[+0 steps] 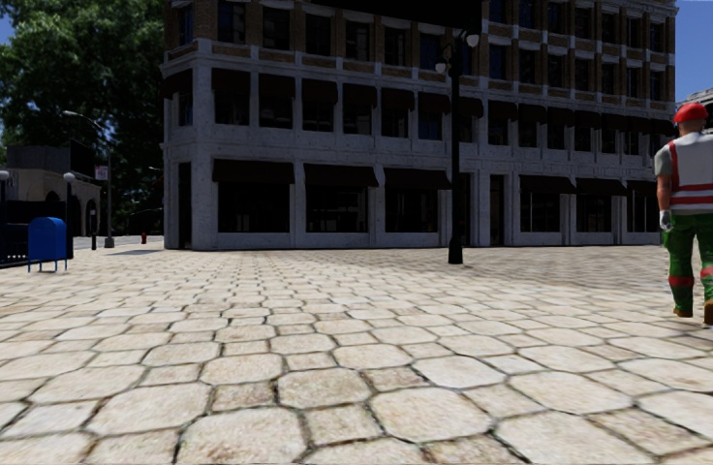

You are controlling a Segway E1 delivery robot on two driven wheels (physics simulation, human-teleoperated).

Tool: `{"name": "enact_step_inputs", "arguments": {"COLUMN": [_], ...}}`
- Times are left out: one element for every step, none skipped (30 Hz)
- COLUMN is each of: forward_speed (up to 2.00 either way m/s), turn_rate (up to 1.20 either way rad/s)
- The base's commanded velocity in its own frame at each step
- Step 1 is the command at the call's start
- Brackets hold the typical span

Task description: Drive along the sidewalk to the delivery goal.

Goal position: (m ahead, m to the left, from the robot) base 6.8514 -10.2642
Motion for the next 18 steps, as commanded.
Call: {"name": "enact_step_inputs", "arguments": {"forward_speed": [1.31,1.31,1.31,1.31,1.31,1.31,1.39,2.00,2.00,2.00,2.00,2.00,2.00,2.00,2.00,2.00,2.00,2.00], "turn_rate": [-0.23,-0.23,-0.23,-0.23,-0.23,-0.23,-0.25,-0.26,-0.26,-0.27,-0.28,-0.28,-0.28,-0.28,-0.30,-0.36,-0.36,-0.38]}}
